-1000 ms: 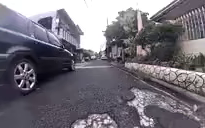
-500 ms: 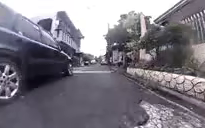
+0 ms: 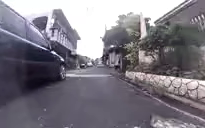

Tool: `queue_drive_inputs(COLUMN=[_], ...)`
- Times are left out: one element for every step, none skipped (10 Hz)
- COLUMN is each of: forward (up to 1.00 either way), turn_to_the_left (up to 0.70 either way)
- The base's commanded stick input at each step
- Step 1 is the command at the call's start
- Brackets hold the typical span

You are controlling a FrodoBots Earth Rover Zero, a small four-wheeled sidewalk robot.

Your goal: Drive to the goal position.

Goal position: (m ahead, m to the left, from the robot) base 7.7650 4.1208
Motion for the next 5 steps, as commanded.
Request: queue_drive_inputs(forward=[1.0, 1.0, 1.0, 1.0, 1.0], turn_to_the_left=[0.0, 0.0, 0.0, 0.0, 0.06])
